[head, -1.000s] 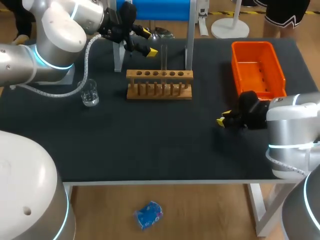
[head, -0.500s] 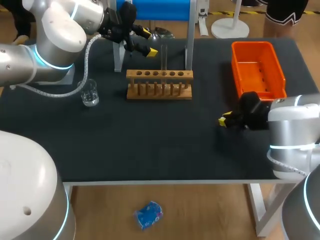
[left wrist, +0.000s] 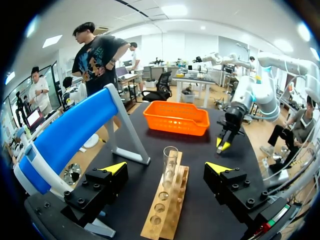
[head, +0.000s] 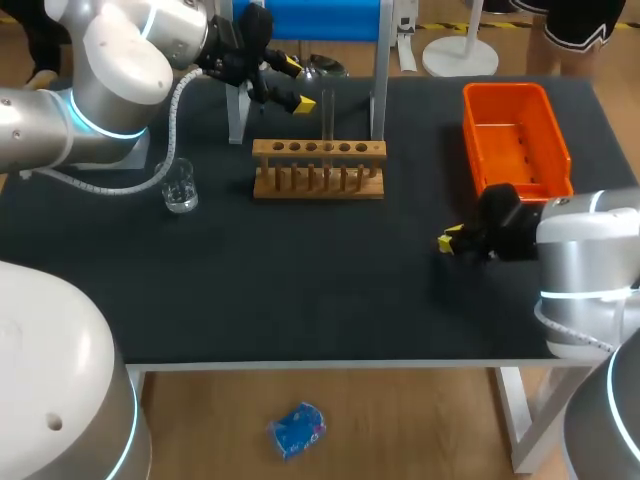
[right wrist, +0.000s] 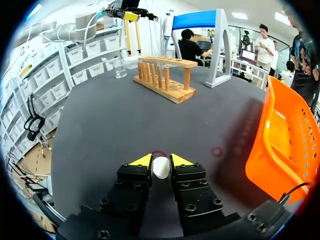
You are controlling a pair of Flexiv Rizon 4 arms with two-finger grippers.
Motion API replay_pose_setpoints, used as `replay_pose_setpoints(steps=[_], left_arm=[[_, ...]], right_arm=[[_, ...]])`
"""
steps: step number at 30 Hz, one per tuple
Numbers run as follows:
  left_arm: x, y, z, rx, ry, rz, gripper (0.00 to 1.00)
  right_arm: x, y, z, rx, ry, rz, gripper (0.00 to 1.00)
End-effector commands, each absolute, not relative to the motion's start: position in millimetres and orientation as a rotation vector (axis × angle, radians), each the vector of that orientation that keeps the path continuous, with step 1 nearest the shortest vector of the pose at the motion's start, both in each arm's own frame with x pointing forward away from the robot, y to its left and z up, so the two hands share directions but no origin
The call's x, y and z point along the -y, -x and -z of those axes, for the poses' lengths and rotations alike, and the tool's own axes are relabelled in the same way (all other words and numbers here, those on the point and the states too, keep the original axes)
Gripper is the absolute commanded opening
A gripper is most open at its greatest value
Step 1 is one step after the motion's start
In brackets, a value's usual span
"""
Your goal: Invert the test tube, pick up the pipette, mount the tip to pipette, aspirate from beaker and dispense into the tube, eject the tip, return the pipette, and cap with the stopper.
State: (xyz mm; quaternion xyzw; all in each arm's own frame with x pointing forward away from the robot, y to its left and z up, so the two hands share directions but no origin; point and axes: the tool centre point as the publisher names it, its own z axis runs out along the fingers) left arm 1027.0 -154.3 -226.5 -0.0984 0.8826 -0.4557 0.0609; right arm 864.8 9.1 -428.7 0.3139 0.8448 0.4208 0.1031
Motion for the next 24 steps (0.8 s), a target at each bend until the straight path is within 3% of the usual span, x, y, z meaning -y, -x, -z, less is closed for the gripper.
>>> replay_pose_setpoints(steps=[1,24], left_arm=[[153.8,-1027.8,225.9,-2.675,0.297,1.377,1.00],[153.8,-1027.8,225.9,-2.675,0.297,1.377,1.00]], right_arm=[[-7.4,-861.9,424.7,-2.487,-0.921,-1.243,0.00],[-1.4,-861.5,316.3,-2.703,-0.401,-1.375,0.00]])
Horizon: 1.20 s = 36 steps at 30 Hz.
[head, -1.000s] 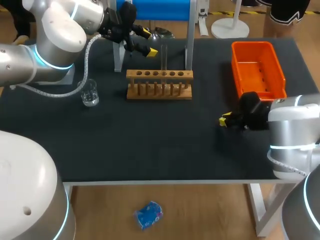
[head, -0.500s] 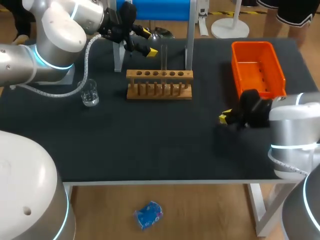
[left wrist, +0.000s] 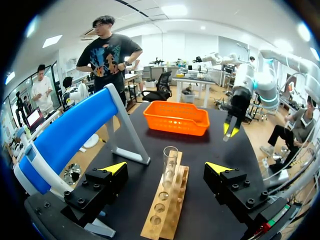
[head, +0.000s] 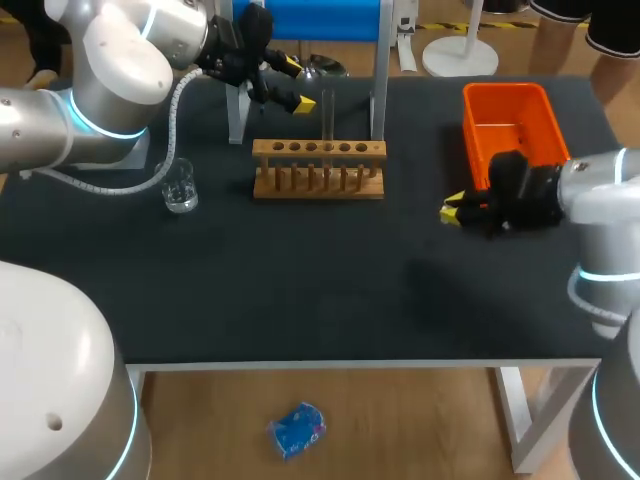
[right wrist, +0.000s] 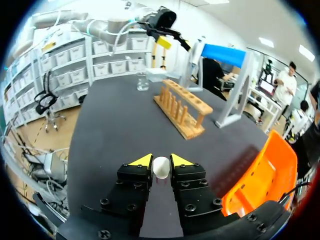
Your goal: Invert the test tube, pick up the pipette, mount the tip to pipette, aspirate from beaker and dispense into the tube, eject the tip, return the pipette, and cap with the stopper.
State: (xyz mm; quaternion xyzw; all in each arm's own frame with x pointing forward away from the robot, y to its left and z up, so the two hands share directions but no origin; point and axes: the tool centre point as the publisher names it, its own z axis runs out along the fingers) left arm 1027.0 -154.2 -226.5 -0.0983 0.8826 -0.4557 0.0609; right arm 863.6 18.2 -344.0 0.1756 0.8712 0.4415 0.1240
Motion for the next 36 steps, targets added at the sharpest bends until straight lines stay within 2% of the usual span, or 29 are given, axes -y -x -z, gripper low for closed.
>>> replay_pose_setpoints(steps=[1,8,36], left_arm=[[153.8,-1027.8,225.9,-2.675,0.297,1.377,1.00],[153.8,-1027.8,225.9,-2.675,0.297,1.377,1.00],[153.8,-1027.8,225.9,-2.675,0.297,1.377,1.00]], right_arm=[[-2.8,-862.3,312.0,-2.718,-0.380,-1.384,0.00],[-8.3,-866.9,280.6,-2.736,-0.272,-1.511,0.00],[-8.3,-866.9,280.6,-2.736,-0.272,-1.511,0.00]])
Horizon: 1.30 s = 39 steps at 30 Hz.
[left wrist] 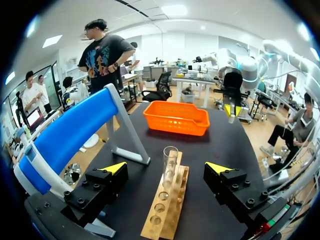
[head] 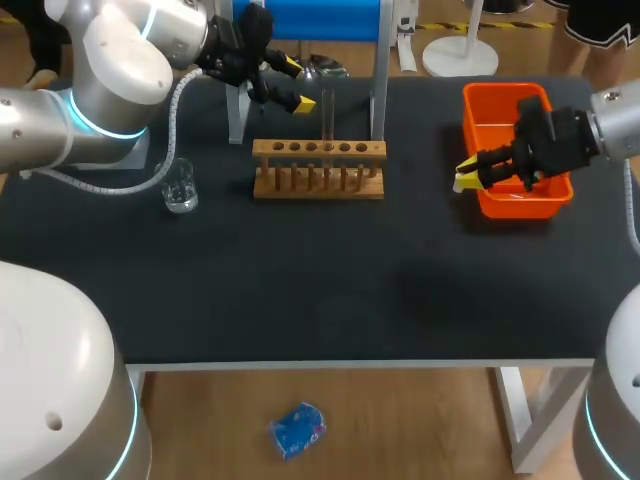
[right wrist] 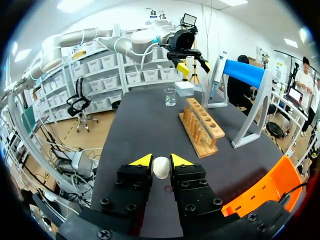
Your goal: Invert the test tube, pick up the pipette, mount the tip to pipette, aspirate from beaker and dispense into the tube, eject the tip, return the pipette, and cap with the stopper.
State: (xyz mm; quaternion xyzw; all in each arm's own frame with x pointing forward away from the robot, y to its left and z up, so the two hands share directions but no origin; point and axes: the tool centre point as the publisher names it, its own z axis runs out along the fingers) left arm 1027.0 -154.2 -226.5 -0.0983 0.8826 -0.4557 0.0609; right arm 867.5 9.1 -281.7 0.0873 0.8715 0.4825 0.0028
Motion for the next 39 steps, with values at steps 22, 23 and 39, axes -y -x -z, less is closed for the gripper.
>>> replay_pose_setpoints(steps=[22,23,39], left_arm=[[153.8,-1027.8,225.9,-2.675,0.297,1.377,1.00],[153.8,-1027.8,225.9,-2.675,0.297,1.377,1.00],[153.8,-1027.8,225.9,-2.675,0.297,1.377,1.00]], right_arm=[[-49.7,-907.6,229.4,-2.837,0.079,-1.386,0.00],[-53.3,-910.9,226.2,-2.836,0.091,-1.383,0.00],[-117.4,-957.8,195.6,-2.796,0.068,-1.316,0.00]])
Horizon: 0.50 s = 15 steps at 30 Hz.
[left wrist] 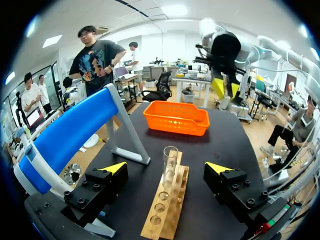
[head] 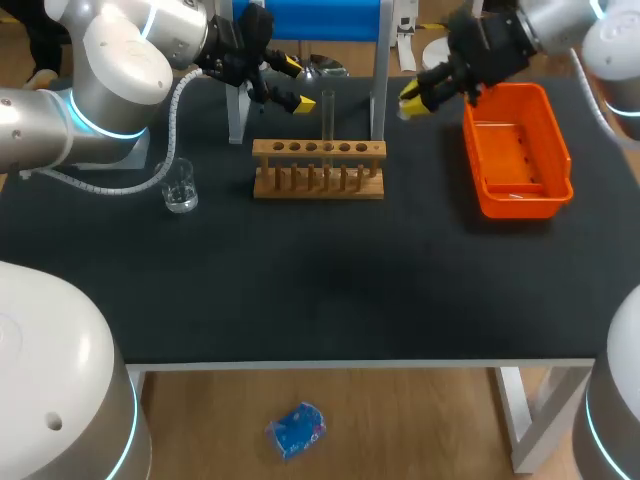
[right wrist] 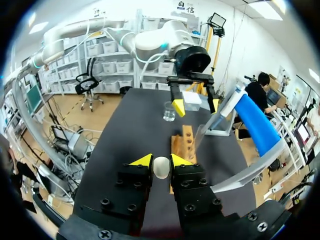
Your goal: Invert the test tube, pick up the pipette, mount the tip to pipette, aspirate from beaker and dispense into the tube, eject the tip, return the pipette, and cap with the stopper.
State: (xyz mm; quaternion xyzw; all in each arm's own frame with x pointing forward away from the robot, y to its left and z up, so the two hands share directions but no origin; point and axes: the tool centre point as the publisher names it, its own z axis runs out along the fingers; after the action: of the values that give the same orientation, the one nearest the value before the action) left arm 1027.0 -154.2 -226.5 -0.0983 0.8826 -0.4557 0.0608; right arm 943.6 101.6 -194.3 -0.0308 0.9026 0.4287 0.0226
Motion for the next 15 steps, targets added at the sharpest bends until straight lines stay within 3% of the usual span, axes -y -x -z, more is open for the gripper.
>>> replay_pose_setpoints(steps=[1,15], left_arm=[[153.8,-1027.8,225.9,-2.675,0.297,1.377,1.00],[153.8,-1027.8,225.9,-2.675,0.297,1.377,1.00]], right_arm=[[-119.8,-960.6,193.9,-2.767,0.070,-1.338,0.00],[-119.8,-960.6,193.9,-2.767,0.070,-1.338,0.00]])
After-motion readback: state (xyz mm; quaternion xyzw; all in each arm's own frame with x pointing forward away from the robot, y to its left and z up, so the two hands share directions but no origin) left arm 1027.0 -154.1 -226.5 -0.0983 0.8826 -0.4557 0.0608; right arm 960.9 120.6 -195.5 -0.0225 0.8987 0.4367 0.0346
